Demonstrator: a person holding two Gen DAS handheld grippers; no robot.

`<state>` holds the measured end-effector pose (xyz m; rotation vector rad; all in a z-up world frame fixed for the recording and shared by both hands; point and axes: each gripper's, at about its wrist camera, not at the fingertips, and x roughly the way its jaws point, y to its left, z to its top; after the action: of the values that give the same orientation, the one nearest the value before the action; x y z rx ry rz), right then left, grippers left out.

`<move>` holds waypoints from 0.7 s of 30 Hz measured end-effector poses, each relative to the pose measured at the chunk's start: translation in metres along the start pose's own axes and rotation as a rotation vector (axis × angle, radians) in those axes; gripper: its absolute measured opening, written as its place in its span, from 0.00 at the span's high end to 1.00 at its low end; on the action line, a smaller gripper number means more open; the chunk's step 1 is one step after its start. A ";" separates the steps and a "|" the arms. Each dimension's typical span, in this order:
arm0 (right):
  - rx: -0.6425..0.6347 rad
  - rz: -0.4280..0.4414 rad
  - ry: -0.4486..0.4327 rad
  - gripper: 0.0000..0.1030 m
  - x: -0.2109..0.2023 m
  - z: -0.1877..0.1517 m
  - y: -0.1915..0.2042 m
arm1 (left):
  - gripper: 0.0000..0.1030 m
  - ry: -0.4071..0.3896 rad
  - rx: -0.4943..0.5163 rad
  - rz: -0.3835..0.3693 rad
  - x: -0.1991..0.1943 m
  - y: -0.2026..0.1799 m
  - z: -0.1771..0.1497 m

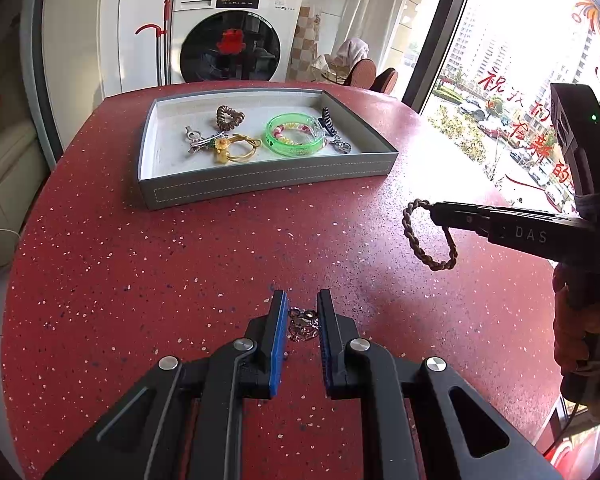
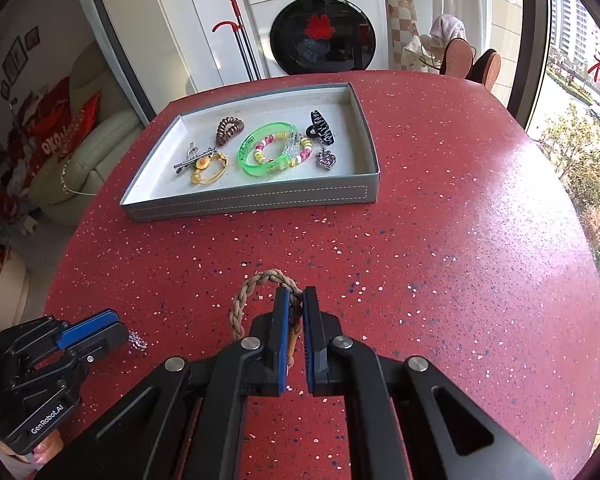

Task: Organize jewelry
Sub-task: 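Carry the heart charm and braided bracelet over the tray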

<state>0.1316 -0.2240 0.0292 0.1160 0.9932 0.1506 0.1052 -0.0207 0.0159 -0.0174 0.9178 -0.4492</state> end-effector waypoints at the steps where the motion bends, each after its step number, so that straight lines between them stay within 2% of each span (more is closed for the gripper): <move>1: 0.000 0.000 0.000 0.93 0.000 0.000 0.000 | 0.68 -0.001 -0.001 -0.001 0.000 0.000 0.001; 13: -0.006 0.010 -0.002 0.93 0.000 0.013 0.010 | 0.68 -0.036 -0.025 0.003 -0.008 0.015 0.017; 21: -0.014 0.017 -0.022 0.93 0.000 0.038 0.018 | 0.68 -0.061 -0.031 0.014 -0.008 0.027 0.042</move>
<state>0.1628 -0.2078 0.0526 0.1131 0.9689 0.1718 0.1429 -0.0003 0.0424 -0.0527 0.8640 -0.4199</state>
